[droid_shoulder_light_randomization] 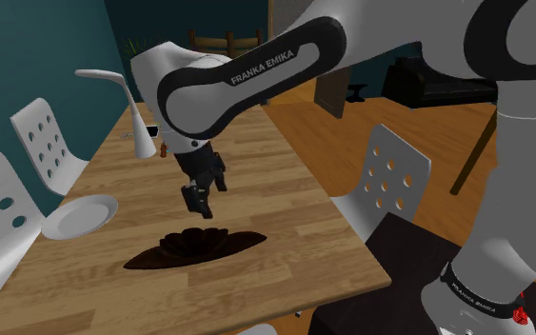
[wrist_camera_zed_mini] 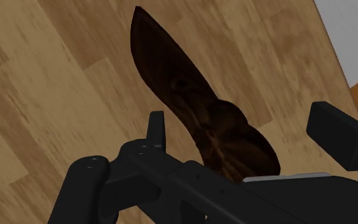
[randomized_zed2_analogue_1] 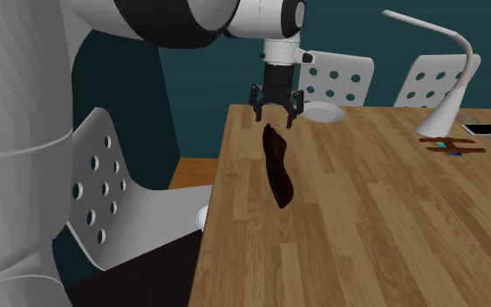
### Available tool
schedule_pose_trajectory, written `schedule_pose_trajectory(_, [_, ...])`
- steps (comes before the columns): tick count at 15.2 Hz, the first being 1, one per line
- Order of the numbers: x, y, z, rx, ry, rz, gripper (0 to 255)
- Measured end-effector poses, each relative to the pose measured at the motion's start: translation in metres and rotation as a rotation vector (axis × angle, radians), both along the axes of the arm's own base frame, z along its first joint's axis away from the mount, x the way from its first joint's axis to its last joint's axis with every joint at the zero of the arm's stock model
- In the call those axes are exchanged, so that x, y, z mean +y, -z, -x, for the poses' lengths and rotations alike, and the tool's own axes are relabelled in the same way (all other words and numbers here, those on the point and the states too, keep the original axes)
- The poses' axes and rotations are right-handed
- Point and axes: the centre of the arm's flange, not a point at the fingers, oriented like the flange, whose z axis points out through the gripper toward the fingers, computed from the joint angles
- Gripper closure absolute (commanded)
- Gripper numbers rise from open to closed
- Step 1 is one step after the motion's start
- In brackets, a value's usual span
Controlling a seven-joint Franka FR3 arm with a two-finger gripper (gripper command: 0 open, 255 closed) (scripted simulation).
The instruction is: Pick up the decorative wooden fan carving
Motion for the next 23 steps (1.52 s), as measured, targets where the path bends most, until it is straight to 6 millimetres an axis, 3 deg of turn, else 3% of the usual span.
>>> schedule_pose_trajectory(6, [0.065, 0.04, -0.023, 0.008, -0.075, 0.025, 0])
schedule_pose_trajectory(14, [0.077, 0.08, -0.027, 0.008, -0.085, 0.03, 0])
schedule_pose_trajectory(15, [0.076, 0.083, -0.027, 0.008, -0.085, 0.03, 255])
schedule_pose_trajectory(23, [0.076, 0.084, -0.027, 0.007, -0.085, 0.029, 255])
